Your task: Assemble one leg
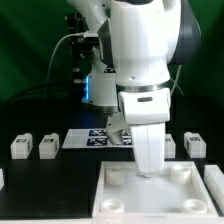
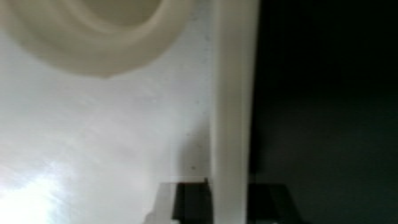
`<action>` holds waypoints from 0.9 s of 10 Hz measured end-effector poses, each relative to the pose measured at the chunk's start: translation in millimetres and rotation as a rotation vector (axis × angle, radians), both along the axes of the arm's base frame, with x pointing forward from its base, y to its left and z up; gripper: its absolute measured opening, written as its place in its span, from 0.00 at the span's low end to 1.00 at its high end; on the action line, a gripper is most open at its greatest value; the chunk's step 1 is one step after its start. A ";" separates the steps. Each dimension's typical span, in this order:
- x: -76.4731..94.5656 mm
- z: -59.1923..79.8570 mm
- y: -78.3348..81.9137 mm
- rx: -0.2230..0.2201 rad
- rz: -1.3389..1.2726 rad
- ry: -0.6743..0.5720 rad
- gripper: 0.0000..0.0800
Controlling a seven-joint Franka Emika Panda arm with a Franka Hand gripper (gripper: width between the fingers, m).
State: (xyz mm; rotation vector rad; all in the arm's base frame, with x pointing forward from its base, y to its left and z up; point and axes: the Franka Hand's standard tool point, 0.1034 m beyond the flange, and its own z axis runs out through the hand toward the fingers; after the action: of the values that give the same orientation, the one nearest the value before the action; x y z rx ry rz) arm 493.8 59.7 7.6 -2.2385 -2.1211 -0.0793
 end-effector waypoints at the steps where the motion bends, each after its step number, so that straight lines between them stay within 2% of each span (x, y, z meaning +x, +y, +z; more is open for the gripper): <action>1: 1.6 0.0 7.3 0.003 0.014 0.007 0.07; 2: 2.4 -0.1 11.2 0.006 0.023 0.012 0.07; 6: 2.4 0.0 9.5 0.006 0.029 0.015 0.07; 7: 2.1 -0.6 9.2 0.006 0.027 0.017 0.22; 8: 2.1 -0.7 8.8 0.006 0.025 0.017 0.22; 9: 2.0 -0.8 8.6 0.006 0.024 0.017 0.39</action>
Offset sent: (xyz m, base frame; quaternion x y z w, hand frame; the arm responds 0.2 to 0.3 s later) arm 0.0112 0.0128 -0.0062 0.0120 0.0338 -0.0344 0.9988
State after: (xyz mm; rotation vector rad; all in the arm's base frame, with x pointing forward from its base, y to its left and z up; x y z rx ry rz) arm 495.8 68.3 6.8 -2.2012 -2.1361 -0.0650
